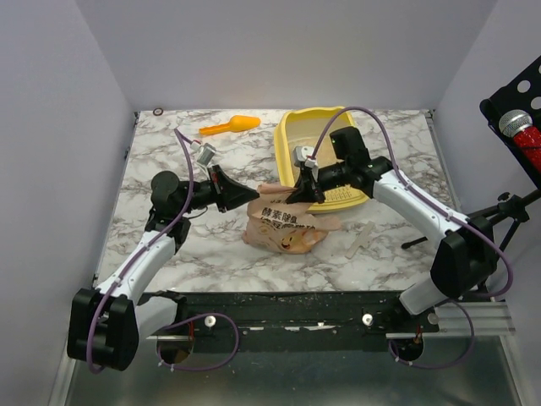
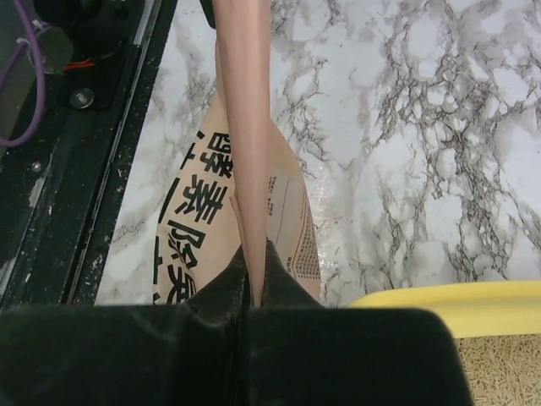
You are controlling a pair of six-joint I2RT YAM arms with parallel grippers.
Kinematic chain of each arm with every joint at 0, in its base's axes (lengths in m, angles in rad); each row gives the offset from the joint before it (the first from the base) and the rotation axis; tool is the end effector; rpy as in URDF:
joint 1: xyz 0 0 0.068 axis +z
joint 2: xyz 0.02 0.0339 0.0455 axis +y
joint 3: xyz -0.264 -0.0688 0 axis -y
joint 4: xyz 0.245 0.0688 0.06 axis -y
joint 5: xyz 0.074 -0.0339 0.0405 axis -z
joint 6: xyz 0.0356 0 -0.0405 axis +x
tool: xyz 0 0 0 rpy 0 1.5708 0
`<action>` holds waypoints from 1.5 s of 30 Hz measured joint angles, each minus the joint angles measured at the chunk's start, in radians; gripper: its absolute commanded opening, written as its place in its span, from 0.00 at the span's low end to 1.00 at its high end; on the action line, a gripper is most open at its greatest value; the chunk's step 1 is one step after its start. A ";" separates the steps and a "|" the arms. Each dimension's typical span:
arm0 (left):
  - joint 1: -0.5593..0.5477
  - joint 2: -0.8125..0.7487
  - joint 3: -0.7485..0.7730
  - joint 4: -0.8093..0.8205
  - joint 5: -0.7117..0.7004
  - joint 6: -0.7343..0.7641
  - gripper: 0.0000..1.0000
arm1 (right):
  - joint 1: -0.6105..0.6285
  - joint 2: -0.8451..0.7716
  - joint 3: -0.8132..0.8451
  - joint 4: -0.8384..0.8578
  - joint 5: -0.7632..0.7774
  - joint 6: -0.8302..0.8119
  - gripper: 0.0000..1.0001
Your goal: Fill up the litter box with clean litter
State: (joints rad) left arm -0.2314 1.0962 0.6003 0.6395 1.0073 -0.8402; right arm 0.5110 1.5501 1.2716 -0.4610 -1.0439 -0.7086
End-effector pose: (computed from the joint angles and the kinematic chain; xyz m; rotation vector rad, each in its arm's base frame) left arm 0.2223 -0.0833 0.2978 0.4443 1.6540 -1.5366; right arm 0.2767 0.1904 0.3058 -1.5713 1.3572 1.0642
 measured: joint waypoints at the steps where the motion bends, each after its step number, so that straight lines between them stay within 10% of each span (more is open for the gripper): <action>1: 0.000 -0.008 0.000 -0.004 -0.001 0.012 0.09 | 0.001 -0.002 0.000 -0.009 0.000 0.001 0.00; 9: -0.024 -0.072 0.344 -0.573 -0.136 0.425 0.71 | 0.038 -0.128 -0.064 0.018 0.114 0.090 0.00; 23: -0.284 -0.018 0.599 -1.124 -0.361 0.966 0.78 | 0.122 -0.178 -0.013 -0.101 0.306 0.132 0.00; 39: -0.359 0.120 0.586 -1.167 -0.367 1.175 0.74 | 0.158 -0.229 -0.025 -0.169 0.310 0.114 0.00; 45: -0.383 0.131 0.573 -1.176 -0.321 1.197 0.15 | 0.158 -0.229 -0.032 -0.139 0.308 0.138 0.00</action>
State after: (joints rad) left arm -0.6140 1.2270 1.1736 -0.5365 0.6861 0.3573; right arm 0.6685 1.3209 1.2396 -0.6003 -0.7357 -0.5701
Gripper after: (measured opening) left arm 0.523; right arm 0.020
